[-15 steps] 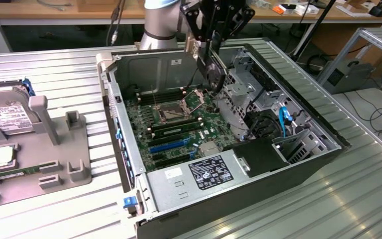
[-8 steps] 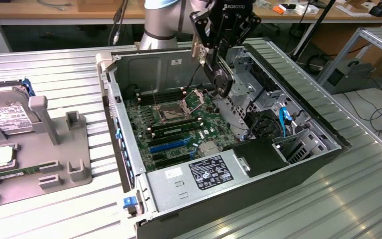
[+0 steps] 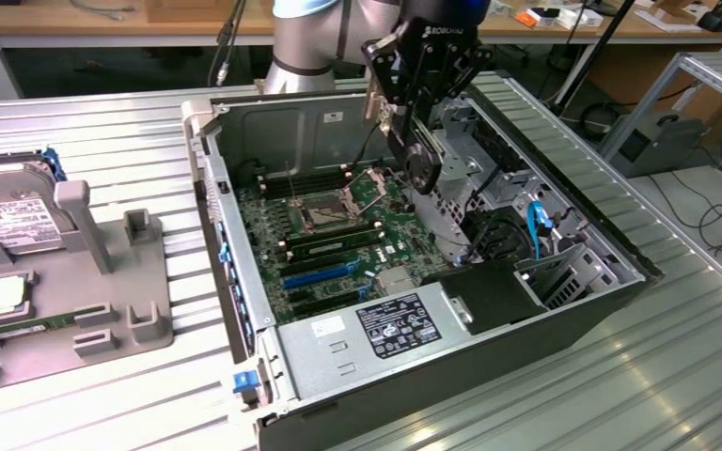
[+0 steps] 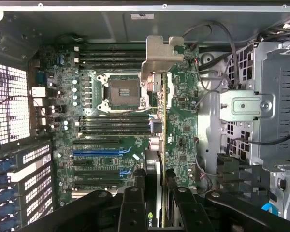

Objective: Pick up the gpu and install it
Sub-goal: 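Pick up the gpu and move the gpu toward the slot, then insert the gpu into the slot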

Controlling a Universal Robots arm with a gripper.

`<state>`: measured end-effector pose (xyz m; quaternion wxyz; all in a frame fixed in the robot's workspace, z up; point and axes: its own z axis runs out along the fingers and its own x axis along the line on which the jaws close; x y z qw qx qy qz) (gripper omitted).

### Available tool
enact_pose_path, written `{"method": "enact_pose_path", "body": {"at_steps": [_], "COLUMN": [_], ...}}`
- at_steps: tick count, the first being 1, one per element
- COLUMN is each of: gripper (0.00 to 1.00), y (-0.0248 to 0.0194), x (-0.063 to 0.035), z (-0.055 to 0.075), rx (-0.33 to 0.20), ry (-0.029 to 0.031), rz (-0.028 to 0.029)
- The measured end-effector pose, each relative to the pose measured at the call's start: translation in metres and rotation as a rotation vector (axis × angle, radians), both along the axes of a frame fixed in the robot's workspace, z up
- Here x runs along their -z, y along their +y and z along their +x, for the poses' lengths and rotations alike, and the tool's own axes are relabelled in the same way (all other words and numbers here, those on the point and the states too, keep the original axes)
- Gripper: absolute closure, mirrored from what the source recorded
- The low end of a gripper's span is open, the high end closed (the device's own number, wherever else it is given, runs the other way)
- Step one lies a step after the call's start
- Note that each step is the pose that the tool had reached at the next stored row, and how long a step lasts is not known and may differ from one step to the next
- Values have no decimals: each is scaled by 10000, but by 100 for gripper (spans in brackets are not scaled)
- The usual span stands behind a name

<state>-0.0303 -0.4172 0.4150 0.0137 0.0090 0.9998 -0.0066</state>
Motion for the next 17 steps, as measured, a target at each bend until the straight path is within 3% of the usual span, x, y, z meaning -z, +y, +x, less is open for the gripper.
{"method": "enact_pose_path", "body": {"at_steps": [8, 11, 13, 17], "gripper": [73, 73, 73, 73], "y": [0, 0, 0, 0], "x": [0, 0, 0, 0], "z": [0, 0, 0, 0], "rx": [-214, -644, -1278, -1783], "ry": [0, 0, 0, 0], "rz": [0, 0, 0, 1]}}
